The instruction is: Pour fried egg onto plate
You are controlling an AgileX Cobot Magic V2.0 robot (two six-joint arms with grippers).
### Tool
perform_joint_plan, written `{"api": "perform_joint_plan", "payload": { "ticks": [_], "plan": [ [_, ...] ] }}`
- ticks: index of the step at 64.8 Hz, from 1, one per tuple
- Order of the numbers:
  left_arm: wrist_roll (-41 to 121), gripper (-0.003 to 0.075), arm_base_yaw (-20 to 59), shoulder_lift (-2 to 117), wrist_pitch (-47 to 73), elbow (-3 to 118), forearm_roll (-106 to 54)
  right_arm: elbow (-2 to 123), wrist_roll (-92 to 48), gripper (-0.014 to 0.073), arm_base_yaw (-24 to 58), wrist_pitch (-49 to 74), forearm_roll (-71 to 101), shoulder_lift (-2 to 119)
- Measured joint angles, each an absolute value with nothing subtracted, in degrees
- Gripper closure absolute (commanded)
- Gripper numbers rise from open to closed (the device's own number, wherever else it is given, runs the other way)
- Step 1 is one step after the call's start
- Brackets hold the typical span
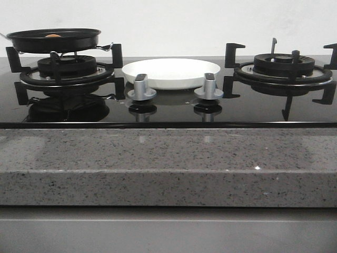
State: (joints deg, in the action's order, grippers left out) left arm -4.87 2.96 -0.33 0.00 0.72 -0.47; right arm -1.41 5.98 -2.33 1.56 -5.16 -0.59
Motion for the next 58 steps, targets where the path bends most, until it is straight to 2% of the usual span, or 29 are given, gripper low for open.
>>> {"api": "perform_joint_plan", "payload": {
  "ticks": [14, 28, 47, 58],
  "plan": [
    [-4.9, 0.0739, 3.0, -0.1, 10.3, 9.3, 0.0, 5.4, 6.0, 0.0659, -2.3, 5.3, -4.7, -0.6],
    [-4.9, 0.0739, 3.0, 5.2, 19.6, 20.7, 0.0, 17.0, 6.0, 0.0659, -2.3, 15.5, -4.4, 1.0],
    [-4.9, 0.0739, 3.0, 17.4, 33.0, 36.4, 0.8, 32.3, 6.0, 0.0659, -2.3, 28.2, -4.2, 13.7],
    [-4.9, 0.0739, 3.0, 24.2, 36.8, 39.1, 0.8, 35.1, 6.0, 0.0659, -2.3, 30.6, -4.2, 21.4]
  ]
}}
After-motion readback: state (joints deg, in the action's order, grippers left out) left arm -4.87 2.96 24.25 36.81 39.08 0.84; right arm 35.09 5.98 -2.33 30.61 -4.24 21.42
